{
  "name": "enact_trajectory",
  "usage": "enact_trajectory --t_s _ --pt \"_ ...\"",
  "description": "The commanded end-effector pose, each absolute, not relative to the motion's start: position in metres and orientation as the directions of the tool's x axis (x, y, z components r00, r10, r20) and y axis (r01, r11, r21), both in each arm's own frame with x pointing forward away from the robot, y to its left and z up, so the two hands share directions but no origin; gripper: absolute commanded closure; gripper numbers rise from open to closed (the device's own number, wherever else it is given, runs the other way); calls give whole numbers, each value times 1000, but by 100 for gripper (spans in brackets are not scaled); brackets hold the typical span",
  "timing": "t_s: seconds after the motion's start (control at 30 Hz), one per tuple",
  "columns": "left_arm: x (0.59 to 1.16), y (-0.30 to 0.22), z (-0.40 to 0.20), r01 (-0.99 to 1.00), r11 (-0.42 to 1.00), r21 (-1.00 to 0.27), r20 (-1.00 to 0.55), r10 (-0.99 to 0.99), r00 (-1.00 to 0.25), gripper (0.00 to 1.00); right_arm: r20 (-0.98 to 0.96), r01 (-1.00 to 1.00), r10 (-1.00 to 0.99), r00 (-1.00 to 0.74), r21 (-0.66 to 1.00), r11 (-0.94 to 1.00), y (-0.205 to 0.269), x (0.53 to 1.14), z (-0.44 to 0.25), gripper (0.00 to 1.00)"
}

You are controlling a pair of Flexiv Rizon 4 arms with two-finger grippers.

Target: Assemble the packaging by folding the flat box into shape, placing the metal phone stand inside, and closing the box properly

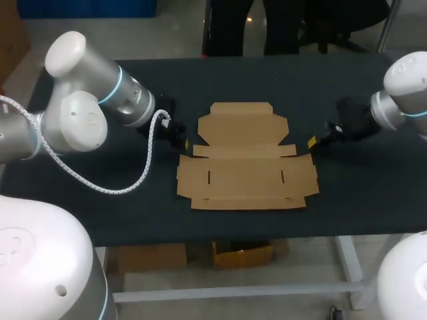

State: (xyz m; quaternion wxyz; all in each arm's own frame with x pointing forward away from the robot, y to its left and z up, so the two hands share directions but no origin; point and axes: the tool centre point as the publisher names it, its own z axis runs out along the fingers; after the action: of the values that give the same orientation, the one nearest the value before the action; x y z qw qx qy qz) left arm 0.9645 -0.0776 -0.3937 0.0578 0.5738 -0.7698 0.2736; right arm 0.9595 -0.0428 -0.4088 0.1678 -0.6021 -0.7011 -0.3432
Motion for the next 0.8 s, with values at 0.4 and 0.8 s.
enact_trajectory --t_s 0.4,0.8 --pt "961 -84 -402 -921 131 -367 380 -883 -277 100 634 975 758 -154 220 14 -32 965 -408 100" --pt "962 -85 -405 -926 111 -362 377 -891 -254 100 636 982 762 -122 190 -2 -29 967 -411 100"
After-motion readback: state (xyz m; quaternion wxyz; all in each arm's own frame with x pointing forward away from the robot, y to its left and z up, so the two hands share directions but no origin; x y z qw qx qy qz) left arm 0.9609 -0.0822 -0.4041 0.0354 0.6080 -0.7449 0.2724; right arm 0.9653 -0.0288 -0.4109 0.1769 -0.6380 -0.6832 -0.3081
